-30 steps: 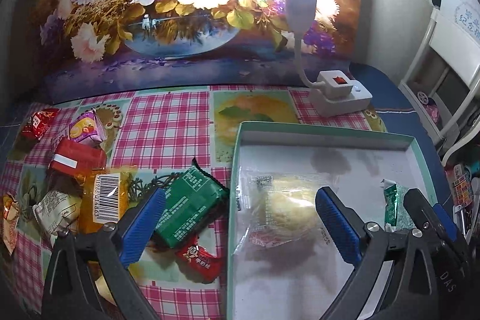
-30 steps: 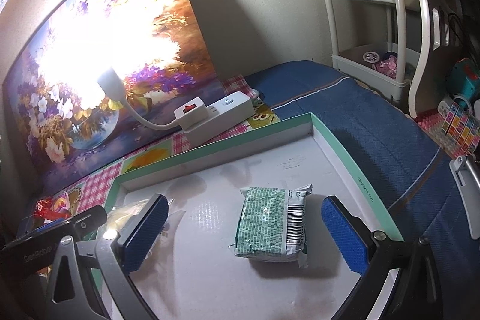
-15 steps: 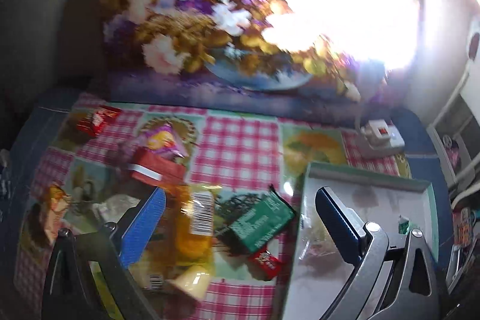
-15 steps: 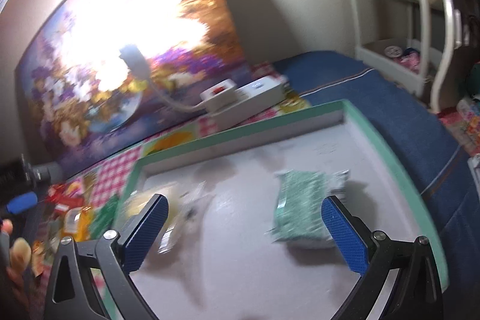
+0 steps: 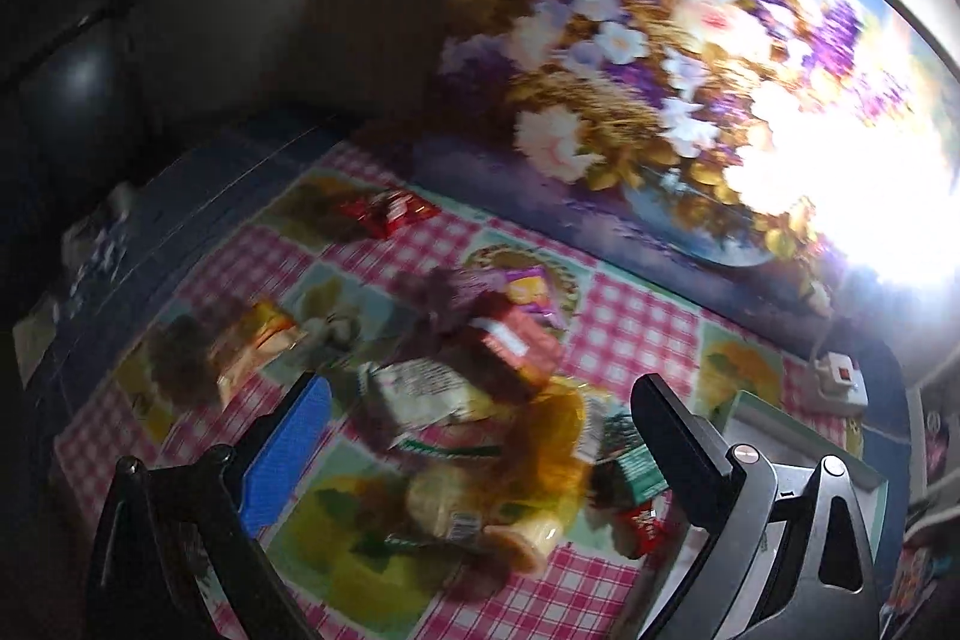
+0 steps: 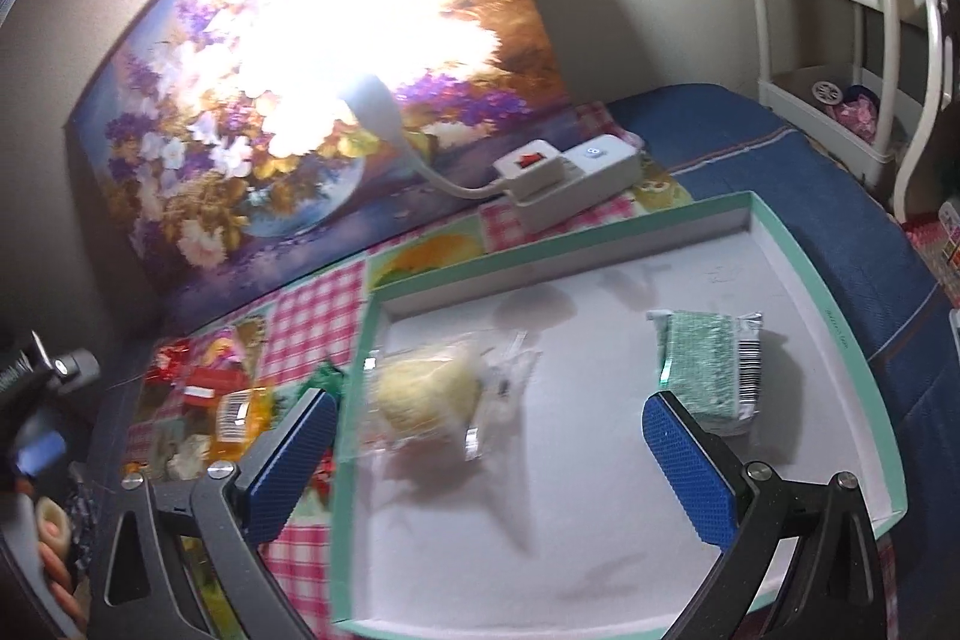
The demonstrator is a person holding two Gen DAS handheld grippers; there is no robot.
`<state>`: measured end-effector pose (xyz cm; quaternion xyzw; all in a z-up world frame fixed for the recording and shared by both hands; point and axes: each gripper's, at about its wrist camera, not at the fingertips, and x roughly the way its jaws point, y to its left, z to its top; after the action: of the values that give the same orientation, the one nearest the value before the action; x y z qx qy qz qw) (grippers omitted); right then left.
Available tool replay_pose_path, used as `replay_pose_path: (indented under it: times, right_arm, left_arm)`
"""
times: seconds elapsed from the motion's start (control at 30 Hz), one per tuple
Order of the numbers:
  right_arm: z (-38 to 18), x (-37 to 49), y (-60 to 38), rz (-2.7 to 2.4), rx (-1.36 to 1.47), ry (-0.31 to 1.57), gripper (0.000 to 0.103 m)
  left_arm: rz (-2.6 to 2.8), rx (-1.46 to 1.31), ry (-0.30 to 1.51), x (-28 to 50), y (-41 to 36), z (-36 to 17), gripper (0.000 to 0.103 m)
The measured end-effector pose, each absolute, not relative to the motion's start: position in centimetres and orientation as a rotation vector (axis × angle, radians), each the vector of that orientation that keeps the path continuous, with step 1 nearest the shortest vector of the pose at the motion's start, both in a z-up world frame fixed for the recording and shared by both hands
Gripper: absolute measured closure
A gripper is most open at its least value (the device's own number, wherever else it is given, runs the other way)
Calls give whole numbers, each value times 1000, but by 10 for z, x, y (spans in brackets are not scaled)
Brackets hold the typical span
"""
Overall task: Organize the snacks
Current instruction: 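Move both tools back over the snack pile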
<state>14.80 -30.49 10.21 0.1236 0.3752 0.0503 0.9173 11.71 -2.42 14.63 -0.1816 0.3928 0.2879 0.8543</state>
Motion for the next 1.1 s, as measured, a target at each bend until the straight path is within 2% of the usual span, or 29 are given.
replay_pose_path:
  times: [0.5, 0.77, 1.1]
  right_arm:
    - [137, 137, -234, 191, 205, 787, 0]
    - [142, 144, -183, 240, 186, 821, 0]
    - [149, 142, -125, 283, 95, 761, 0]
  left_arm:
    - [623, -237, 962, 98, 45, 121, 3]
    - [657, -298, 955, 77, 95, 122, 3]
    - [791, -410, 921, 35, 170, 122, 3]
